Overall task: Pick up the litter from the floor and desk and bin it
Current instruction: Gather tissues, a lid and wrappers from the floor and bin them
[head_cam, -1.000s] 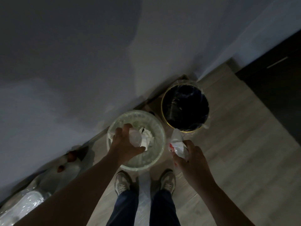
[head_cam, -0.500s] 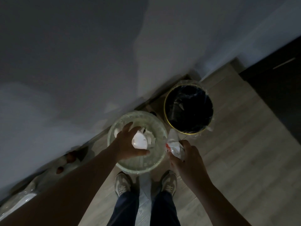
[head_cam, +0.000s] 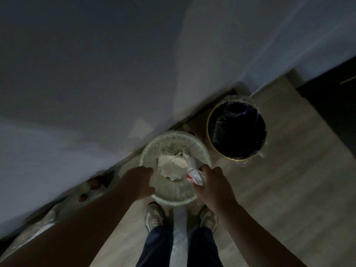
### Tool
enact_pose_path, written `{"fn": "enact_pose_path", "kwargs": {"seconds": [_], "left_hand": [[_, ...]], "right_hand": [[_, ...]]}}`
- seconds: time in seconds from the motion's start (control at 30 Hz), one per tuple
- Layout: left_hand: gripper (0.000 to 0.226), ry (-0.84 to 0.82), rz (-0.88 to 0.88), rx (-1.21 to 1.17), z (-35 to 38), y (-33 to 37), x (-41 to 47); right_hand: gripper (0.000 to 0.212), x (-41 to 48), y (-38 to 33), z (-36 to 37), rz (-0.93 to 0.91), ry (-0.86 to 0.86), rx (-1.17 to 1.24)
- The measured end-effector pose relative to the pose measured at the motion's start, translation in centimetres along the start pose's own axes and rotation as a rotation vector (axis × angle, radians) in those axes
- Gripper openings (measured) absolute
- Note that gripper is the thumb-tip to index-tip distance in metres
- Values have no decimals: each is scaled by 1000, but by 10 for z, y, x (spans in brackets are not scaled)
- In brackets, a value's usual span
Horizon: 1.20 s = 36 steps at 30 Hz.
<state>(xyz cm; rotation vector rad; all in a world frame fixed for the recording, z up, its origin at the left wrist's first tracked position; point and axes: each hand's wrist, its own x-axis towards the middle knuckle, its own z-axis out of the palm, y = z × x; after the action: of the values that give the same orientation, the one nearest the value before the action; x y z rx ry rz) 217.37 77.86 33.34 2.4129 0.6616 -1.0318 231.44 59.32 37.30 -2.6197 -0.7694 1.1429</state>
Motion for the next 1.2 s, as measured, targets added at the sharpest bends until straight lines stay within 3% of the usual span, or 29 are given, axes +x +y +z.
{"fn": "enact_pose_path", "kwargs": {"seconds": [0.33,0.6,0.9,1.2], "left_hand": [[52,33,-12,9,5,-30,-22],[49,54,-1,48,-2,-34,-42],[50,111,-29,19,-60,-8,-136],[42,378,-194,-255,-131,57,-301]], "right_hand": [[99,37,-48,22,-7,-202,-134],[55,14,-45,17,-156,-136,-374],[46,-59,-76,-56,-240,-114,-387],[47,-166,-132,-189,-557,-44,-395]]}}
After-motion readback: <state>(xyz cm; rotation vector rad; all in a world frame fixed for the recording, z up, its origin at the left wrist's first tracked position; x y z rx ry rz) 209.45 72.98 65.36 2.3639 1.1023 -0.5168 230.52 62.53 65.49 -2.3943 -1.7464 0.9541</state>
